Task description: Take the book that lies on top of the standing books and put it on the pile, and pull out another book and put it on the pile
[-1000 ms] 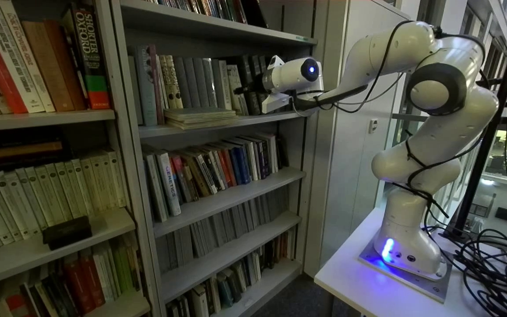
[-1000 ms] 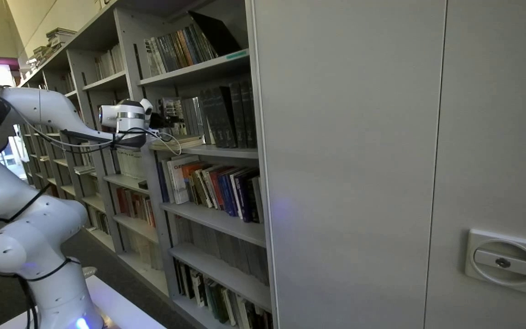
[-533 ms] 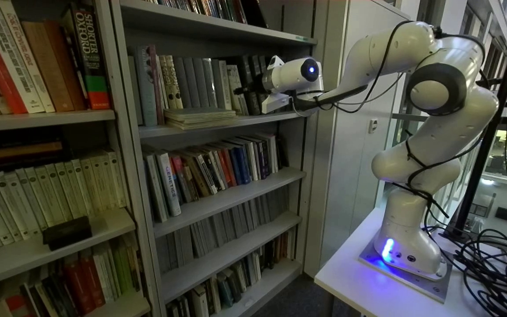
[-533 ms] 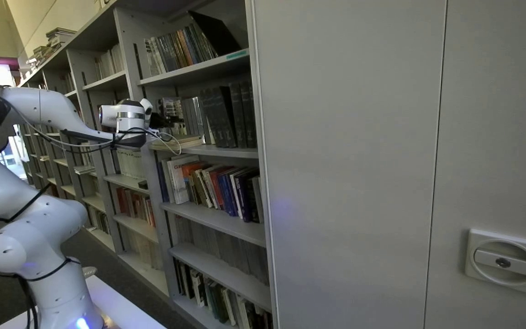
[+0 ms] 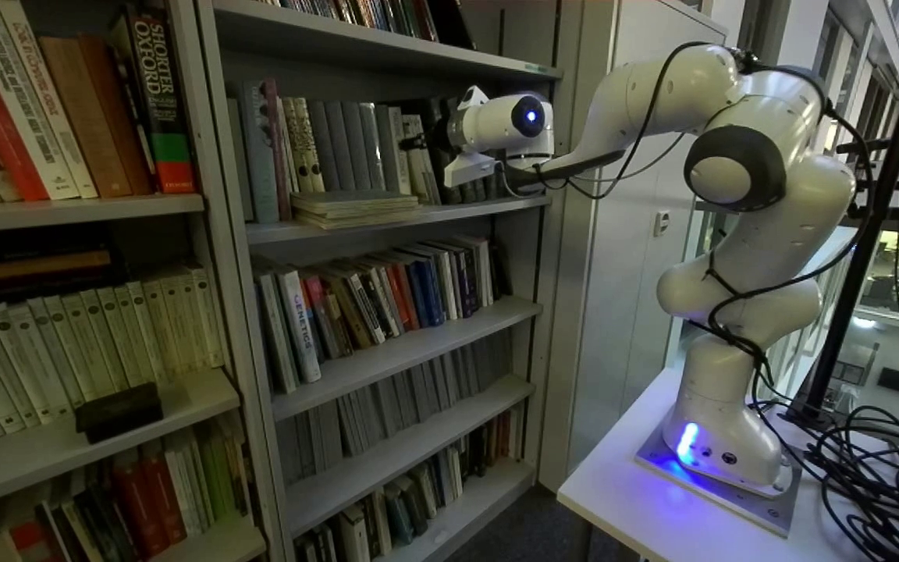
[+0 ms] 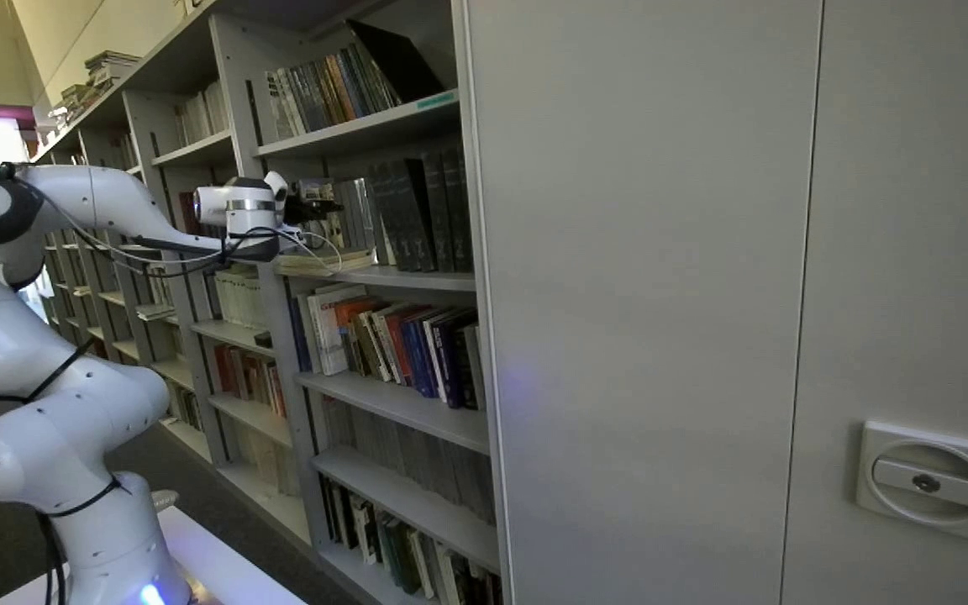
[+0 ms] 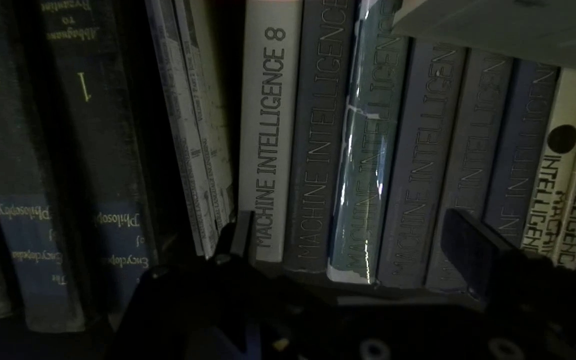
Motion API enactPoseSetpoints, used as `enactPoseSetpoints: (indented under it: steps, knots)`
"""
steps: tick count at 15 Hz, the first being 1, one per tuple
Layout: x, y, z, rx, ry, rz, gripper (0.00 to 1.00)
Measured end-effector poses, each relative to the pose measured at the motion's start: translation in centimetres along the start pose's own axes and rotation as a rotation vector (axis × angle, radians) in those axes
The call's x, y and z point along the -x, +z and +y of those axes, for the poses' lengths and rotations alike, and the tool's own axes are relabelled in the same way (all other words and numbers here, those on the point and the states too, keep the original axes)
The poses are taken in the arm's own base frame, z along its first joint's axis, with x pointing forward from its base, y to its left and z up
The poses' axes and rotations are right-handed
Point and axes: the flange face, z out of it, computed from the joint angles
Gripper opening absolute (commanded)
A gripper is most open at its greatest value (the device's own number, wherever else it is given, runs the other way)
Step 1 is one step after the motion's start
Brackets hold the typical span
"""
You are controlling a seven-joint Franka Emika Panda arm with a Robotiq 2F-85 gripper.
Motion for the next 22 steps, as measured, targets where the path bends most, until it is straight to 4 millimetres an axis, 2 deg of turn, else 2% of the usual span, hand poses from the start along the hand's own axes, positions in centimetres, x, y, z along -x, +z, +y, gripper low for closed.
enactPoseSetpoints:
  steps: [5, 10, 11, 15, 22]
  knots:
    - [0.6, 3.2, 0.6, 0.04, 0.012, -0.007, 1.0]
    - [1.0, 5.7, 2.5, 0.104, 0.007, -0.003, 0.98]
    - [1.1, 6.0, 2.7, 0.115, 0.003, -0.001, 0.96]
    - [1.2, 6.9, 3.2, 0.142, -0.014, 0.007, 0.98]
    - [1.3, 7.4, 3.2, 0.164, -0.029, 0.017, 0.98]
